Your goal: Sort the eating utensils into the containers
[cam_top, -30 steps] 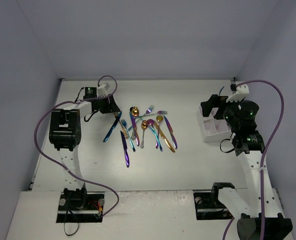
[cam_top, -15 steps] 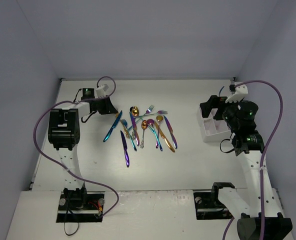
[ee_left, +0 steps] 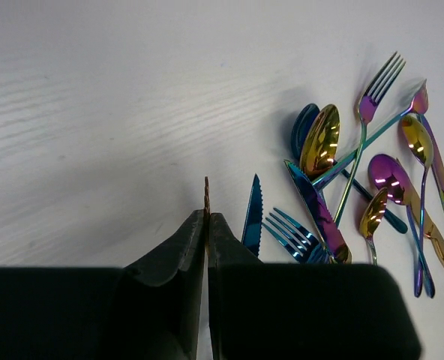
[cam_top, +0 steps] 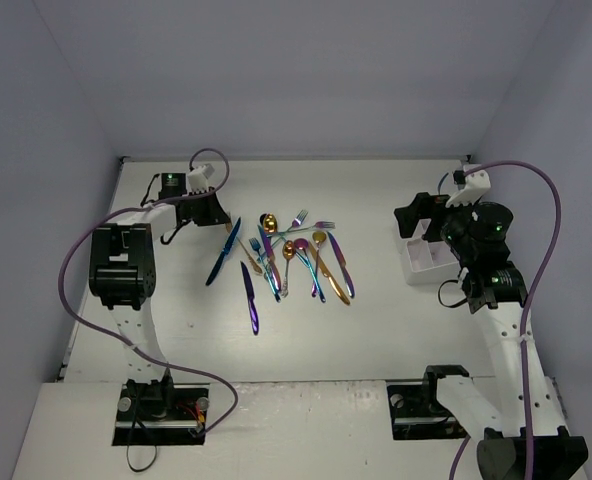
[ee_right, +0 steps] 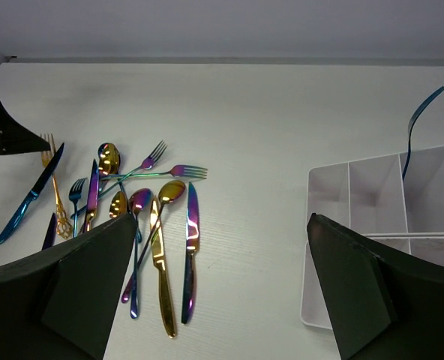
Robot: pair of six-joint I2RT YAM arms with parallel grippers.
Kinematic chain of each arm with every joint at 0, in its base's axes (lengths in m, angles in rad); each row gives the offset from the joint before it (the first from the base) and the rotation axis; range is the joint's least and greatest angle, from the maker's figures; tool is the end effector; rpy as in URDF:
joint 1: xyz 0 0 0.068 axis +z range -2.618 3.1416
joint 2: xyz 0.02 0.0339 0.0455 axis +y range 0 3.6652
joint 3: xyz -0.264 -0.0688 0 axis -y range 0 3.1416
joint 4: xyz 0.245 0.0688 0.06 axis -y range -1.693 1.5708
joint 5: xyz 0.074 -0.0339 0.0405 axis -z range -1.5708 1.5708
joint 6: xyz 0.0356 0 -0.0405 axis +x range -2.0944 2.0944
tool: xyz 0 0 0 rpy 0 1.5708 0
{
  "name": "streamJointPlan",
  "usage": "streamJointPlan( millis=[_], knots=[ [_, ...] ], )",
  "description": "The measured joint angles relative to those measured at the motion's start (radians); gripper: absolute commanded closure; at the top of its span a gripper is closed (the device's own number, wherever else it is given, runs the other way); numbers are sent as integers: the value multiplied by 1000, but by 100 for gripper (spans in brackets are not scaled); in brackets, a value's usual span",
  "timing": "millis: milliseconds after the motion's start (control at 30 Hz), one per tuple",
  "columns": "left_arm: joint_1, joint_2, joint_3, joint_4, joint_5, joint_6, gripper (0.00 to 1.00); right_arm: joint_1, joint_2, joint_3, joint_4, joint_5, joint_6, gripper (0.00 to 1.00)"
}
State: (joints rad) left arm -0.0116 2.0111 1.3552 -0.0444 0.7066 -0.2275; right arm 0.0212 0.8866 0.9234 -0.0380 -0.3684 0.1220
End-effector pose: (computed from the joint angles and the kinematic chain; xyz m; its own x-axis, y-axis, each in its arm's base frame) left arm 0.4403 -0.0282 0.1853 -0.7418 -0.1629 -0.6506 0.3469 0.7370 -0.5801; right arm 0.2027 0.0171 0.3869 -0.0474 0.1126 -0.9925 -0.3768 0.9182 0.1221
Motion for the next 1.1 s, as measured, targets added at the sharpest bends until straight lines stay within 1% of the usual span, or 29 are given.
streamJointPlan(
  millis=[200, 367, 567, 700, 900, 967, 1100],
  knots=[
    [0, -115, -9, 18, -129, 48, 100, 7, -9, 0, -1, -7, 1, 4],
    [0, -135, -9, 49, -208, 63, 100, 15, -16, 0, -2, -12, 1, 4],
    [0, -137, 5, 52, -251, 63, 100, 20, -23, 0, -4, -22, 1, 3],
    [0, -184, 15, 53, -238, 63, 100, 27, -19, 5, -7, -53, 4, 3],
    [-14, -353, 16, 68, -139, 60, 100, 73, 37, 82, -18, -126, 9, 3],
    [-35, -415, 16, 76, -103, 57, 100, 105, 65, 115, -18, -150, 12, 3],
    [-141, -523, 16, 88, -66, 55, 100, 183, 130, 178, -19, -182, 27, 4]
  ],
)
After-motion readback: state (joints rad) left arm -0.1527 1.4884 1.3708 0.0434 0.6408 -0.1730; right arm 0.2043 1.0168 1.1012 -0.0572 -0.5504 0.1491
